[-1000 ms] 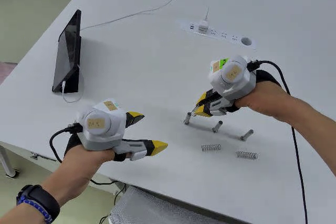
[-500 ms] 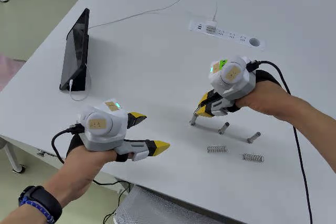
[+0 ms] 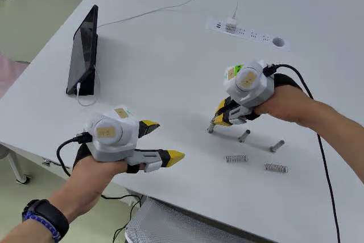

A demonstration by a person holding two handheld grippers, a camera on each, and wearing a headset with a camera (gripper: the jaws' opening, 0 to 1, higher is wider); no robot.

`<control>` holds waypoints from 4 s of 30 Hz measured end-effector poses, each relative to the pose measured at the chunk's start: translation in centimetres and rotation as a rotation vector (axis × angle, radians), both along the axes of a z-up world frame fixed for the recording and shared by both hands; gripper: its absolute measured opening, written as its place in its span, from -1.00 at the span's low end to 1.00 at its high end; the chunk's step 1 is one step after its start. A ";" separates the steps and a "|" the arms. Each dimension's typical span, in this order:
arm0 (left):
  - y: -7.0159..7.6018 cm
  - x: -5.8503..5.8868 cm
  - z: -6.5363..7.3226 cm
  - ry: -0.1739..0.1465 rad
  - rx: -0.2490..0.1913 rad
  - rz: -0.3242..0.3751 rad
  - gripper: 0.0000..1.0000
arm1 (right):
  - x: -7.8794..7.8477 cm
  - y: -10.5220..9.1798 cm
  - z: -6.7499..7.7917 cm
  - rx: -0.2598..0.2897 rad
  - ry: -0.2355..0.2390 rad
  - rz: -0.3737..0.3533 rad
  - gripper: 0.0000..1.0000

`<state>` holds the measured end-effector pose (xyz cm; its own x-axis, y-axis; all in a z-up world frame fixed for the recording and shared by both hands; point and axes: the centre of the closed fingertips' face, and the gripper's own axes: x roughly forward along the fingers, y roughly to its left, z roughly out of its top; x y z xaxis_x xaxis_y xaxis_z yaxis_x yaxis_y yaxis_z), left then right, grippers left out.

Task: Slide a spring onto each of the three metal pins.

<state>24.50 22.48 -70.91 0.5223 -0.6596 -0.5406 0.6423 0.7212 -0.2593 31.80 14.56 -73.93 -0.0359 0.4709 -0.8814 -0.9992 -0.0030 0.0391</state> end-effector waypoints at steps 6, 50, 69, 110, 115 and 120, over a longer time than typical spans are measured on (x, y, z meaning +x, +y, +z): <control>0.2 0.0 0.0 0.000 -0.001 0.004 0.21 | 0.0 0.4 -0.4 -0.005 -0.002 0.011 -0.75; 0.6 -0.1 -0.5 0.011 -0.006 0.022 0.21 | -0.4 0.5 -4.0 -0.066 -0.003 0.063 -0.70; 0.1 -0.2 -0.1 0.003 -0.011 0.009 0.21 | -0.5 -0.1 -2.2 -0.007 -0.001 -0.008 -0.31; -0.6 -0.4 0.3 -0.013 0.004 -0.015 0.27 | -2.4 -4.6 2.9 0.303 0.024 -0.449 0.25; -0.8 -0.2 0.2 -0.013 0.008 -0.024 0.28 | -2.9 -5.9 3.2 0.326 0.022 -0.511 0.30; -1.0 -0.1 0.1 -0.009 0.014 -0.035 0.29 | -3.7 -7.0 3.2 0.354 0.035 -0.573 0.36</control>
<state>24.35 21.52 -70.81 0.5040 -0.6700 -0.5451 0.6697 0.7017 -0.2433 28.15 7.54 -70.75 0.2794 0.6843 -0.6735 -0.8451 0.5082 0.1658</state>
